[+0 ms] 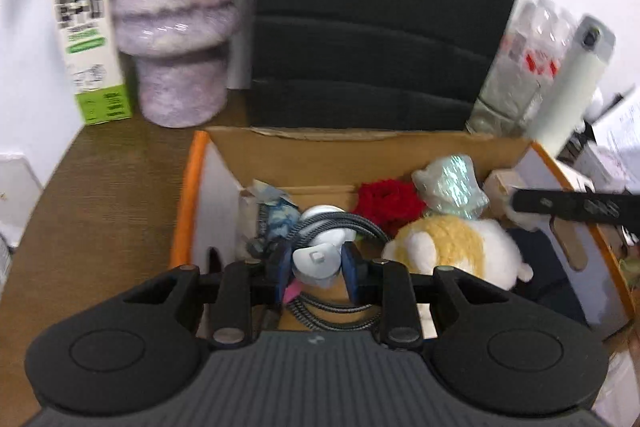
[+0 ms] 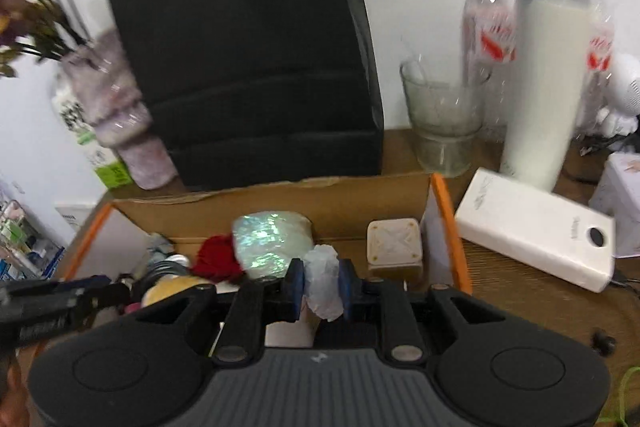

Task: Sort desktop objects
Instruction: 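Carry both white items into the box and open both tools, then withdraw both tools from the box back over the table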

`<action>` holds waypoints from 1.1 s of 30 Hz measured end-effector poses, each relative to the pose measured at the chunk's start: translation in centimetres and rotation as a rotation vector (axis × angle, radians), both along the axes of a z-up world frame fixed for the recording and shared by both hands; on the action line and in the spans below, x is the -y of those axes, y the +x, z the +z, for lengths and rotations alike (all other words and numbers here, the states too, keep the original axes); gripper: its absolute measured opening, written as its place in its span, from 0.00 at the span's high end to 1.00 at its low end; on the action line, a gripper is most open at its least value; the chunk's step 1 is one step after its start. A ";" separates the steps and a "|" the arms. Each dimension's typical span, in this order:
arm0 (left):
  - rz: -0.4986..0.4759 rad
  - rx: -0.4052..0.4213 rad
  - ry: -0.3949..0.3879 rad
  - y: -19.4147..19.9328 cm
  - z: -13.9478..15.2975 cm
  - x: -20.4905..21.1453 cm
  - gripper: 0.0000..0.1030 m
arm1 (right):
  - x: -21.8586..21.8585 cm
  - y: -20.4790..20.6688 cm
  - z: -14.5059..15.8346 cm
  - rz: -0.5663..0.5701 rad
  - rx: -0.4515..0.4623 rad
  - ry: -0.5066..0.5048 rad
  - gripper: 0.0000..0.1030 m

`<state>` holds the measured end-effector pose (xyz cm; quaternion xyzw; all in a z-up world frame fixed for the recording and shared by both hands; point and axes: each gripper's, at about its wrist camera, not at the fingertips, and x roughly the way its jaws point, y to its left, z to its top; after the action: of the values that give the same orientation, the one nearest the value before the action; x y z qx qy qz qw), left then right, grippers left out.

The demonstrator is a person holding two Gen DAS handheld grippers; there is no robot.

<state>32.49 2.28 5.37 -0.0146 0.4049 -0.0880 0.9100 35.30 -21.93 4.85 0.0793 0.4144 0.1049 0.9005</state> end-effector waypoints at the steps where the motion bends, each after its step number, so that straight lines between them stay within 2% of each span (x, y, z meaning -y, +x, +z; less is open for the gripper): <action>1: -0.008 -0.006 -0.006 0.2 -0.2 0.2 0.73 | -0.2 0.3 -0.3 -0.003 -0.007 -0.015 0.81; 5: -0.052 -0.011 -0.002 0.6 -0.3 0.9 0.60 | 0.0 0.7 -0.2 -0.040 0.011 -0.020 0.48; 6: -0.054 -0.009 0.000 0.5 -0.2 1.0 0.59 | 0.1 0.7 0.0 -0.046 0.020 -0.010 0.44; 10: -0.012 0.008 -0.031 0.3 0.8 0.3 0.54 | 0.4 0.0 1.6 -0.050 0.049 0.000 0.44; 12: 0.059 0.018 -0.028 -0.5 1.5 0.1 0.41 | 0.4 -0.8 2.7 -0.041 0.062 0.007 0.43; 14: 0.186 0.071 0.004 -2.6 1.9 0.2 0.32 | 0.5 -2.4 3.6 -0.042 0.090 0.005 0.40; 17: 0.220 0.128 -0.008 -6.5 2.3 0.8 0.30 | 0.7 -6.6 4.6 -0.034 0.151 0.013 0.34; 22: 0.209 0.264 -0.076 -15.4 4.3 1.5 0.08 | 1.0 -16.0 4.9 -0.001 0.272 -0.010 0.26; 23: 0.186 0.294 -0.083 -17.4 4.4 1.6 0.00 | 1.2 -18.2 4.7 0.009 0.290 -0.006 0.21; 26: 0.140 0.354 -0.090 -23.0 3.9 1.8 0.00 | 1.5 -23.8 3.8 0.027 0.312 0.030 0.18; 28: 0.118 0.354 -0.066 -26.0 2.8 2.0 0.00 | 1.6 -27.1 2.8 0.035 0.314 0.049 0.18; 30: 0.146 0.354 -0.034 -28.8 1.1 2.4 0.00 | 1.5 -30.1 1.5 0.048 0.302 0.051 0.14; 33: 0.095 0.340 0.028 -32.2 -0.9 3.1 0.00 | 1.8 -34.3 -0.7 0.040 0.274 0.062 0.14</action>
<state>0.25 -0.79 4.45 -0.0062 0.2452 -0.0404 0.9686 1.02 -23.76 4.19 0.0835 0.2854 0.1455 0.9436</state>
